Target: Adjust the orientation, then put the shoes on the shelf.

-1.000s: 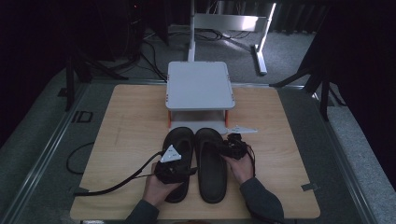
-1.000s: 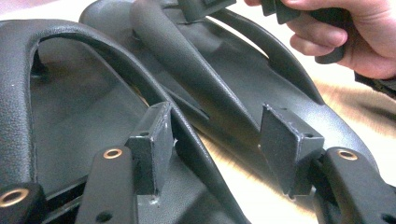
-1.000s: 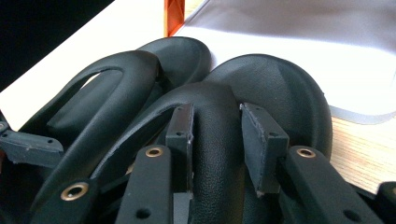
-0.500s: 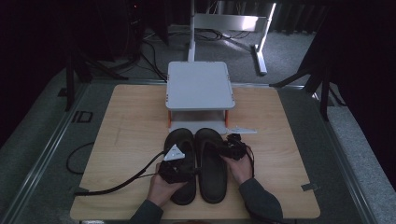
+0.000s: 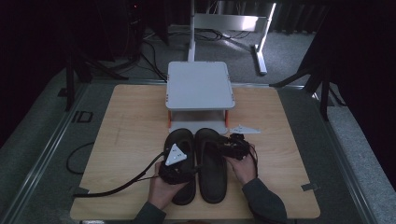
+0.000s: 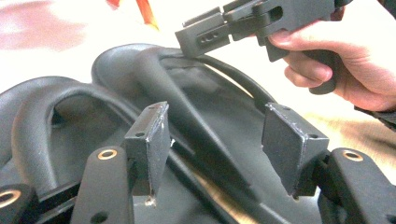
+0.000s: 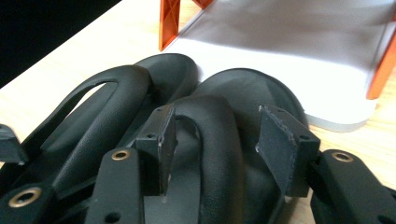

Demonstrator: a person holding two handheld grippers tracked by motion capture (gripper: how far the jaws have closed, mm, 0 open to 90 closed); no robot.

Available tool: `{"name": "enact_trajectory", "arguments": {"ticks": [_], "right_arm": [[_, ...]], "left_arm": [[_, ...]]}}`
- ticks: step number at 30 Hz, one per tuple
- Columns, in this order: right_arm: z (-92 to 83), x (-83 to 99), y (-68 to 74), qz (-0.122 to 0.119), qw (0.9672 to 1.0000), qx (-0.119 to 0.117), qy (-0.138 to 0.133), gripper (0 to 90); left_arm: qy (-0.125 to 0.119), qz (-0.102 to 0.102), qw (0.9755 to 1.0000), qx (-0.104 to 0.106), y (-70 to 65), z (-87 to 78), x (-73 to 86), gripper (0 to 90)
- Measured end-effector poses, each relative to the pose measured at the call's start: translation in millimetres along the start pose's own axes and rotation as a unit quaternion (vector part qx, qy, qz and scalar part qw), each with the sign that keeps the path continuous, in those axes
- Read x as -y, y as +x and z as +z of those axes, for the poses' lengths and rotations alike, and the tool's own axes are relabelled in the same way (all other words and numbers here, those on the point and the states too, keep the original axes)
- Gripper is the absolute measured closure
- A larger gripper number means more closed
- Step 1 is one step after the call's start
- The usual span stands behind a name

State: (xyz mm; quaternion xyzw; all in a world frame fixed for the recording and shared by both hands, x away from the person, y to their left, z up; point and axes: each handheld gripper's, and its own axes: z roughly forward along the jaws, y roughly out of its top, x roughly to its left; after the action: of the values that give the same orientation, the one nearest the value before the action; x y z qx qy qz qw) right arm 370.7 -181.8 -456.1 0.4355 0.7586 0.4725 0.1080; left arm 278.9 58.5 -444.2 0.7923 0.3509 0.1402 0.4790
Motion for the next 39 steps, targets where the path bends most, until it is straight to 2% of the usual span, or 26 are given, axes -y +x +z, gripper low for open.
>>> {"name": "enact_trajectory", "arguments": {"ticks": [4,6,9,11,12,14,18,19,20,21,25,28,30,34,35,36,39], "right_arm": [[-6.0,0.5,-2.1,-0.005,0.9999,0.009,-0.003,45.8],[-8.5,1.7,-3.7,-0.009,0.9999,0.014,-0.003,45.4],[-12.3,4.5,-6.2,-0.011,0.9997,0.020,-0.002,45.1],[-14.5,6.6,-8.2,-0.012,0.9996,0.024,0.000,45.0],[-15.7,7.7,-9.2,-0.012,0.9996,0.026,0.000,45.0],[-17.8,10.1,-11.2,-0.014,0.9994,0.033,0.001,45.0],[-19.8,13.3,-15.5,-0.010,0.9992,0.038,0.000,44.9],[-20.2,14.5,-16.6,-0.006,0.9992,0.039,0.001,44.9],[-20.6,16.2,-17.9,-0.004,0.9992,0.041,0.001,44.9],[-20.7,17.0,-18.0,-0.003,0.9991,0.041,0.000,44.8],[-21.3,18.5,-18.3,-0.002,0.9991,0.042,-0.001,44.4],[-21.3,19.5,-19.5,0.002,0.9990,0.044,-0.001,44.1],[-21.1,20.8,-20.0,0.003,0.9990,0.045,-0.001,44.0],[-20.0,22.7,-22.1,0.006,0.9989,0.047,0.000,43.9],[-19.7,23.1,-22.6,0.006,0.9988,0.048,0.000,43.9],[-19.6,23.6,-22.8,0.008,0.9988,0.048,0.001,43.9],[-19.6,24.2,-23.9,0.008,0.9987,0.050,0.000,43.9]], "left_arm": [[0.004,-0.018,0.9993,-0.032,-12.3,2.4,-6.0,41.2],[0.006,-0.033,0.9971,-0.068,-20.2,5.9,-3.4,39.8],[0.016,-0.070,0.9931,-0.093,-24.4,14.0,5.5,37.5],[0.029,-0.086,0.9900,-0.108,-24.9,20.4,10.4,34.6],[0.039,-0.096,0.9888,-0.107,-24.9,24.3,12.6,33.6],[0.046,-0.100,0.9869,-0.118,-26.9,27.9,14.1,31.2],[0.055,-0.106,0.9858,-0.119,-26.7,32.8,14.1,29.8],[0.061,-0.113,0.9841,-0.123,-23.7,36.9,13.7,29.8],[0.056,-0.118,0.9825,-0.132,-22.5,38.1,13.8,27.9],[0.052,-0.118,0.9820,-0.138,-21.5,38.9,13.7,27.4],[0.065,-0.122,0.9811,-0.135,-19.2,44.7,12.1,27.4],[0.068,-0.129,0.9791,-0.142,-16.8,48.4,11.1,28.4],[0.070,-0.135,0.9773,-0.147,-14.1,48.7,9.7,33.0],[0.070,-0.137,0.9770,-0.148,-11.3,52.9,7.7,36.4],[0.068,-0.134,0.9784,-0.142,-11.0,53.2,7.1,39.3],[0.067,-0.133,0.9785,-0.142,-11.1,53.4,7.0,44.6],[0.068,-0.132,0.9782,-0.145,-10.4,52.9,7.1,51.3]]}}
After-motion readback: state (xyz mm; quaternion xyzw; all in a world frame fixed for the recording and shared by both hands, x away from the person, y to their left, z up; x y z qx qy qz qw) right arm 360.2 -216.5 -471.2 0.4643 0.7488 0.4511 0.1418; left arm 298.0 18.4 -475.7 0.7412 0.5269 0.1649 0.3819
